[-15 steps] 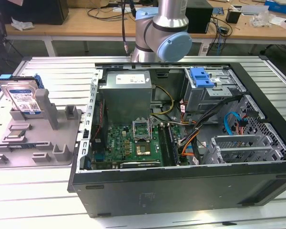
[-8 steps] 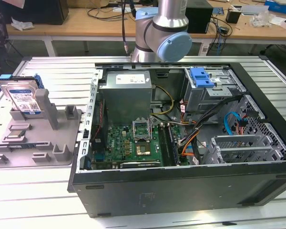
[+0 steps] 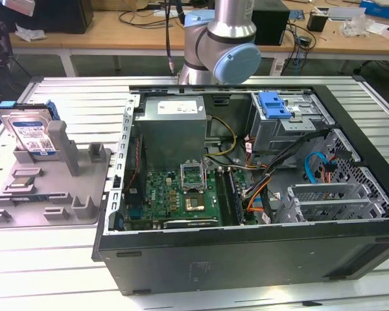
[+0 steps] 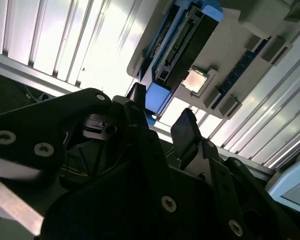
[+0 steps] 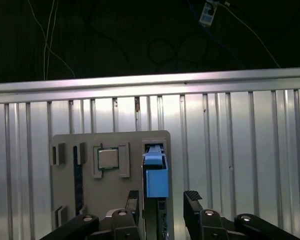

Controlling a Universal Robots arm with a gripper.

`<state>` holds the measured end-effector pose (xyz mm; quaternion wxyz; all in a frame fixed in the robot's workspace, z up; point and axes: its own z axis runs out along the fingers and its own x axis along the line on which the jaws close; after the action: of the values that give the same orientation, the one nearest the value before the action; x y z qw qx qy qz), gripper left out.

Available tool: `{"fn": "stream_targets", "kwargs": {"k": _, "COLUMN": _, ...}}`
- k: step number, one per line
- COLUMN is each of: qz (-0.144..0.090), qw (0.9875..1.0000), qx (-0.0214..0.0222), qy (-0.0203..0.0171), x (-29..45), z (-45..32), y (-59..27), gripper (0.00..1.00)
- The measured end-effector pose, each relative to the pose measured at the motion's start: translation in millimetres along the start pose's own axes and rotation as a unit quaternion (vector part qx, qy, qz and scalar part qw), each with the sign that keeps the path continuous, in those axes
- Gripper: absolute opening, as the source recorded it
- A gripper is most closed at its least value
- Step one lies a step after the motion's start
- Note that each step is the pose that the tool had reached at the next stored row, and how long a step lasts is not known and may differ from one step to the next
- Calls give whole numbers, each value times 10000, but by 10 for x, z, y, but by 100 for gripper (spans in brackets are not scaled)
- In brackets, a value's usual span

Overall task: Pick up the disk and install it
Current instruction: 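Pick up the disk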

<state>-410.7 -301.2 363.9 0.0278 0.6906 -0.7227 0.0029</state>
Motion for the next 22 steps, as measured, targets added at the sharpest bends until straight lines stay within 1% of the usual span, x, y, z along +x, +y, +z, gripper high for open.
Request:
{"fn": "stream_targets", "kwargs": {"k": 9, "qz": 29, "qw": 10000, "qx": -3, "qy": 0, "x": -3, "z": 76, "y": 9, "gripper": 48}}
{"fn": "stream_targets", "kwargs": {"k": 16, "qz": 29, "qw": 10000, "qx": -2, "qy": -1, "x": -3, "z": 82, "y": 9, "gripper": 48}}
{"fn": "stream_targets", "kwargs": {"k": 22, "qz": 30, "qw": 10000, "qx": -2, "qy": -1, "x": 2, "z": 116, "y": 8, "gripper": 48}}
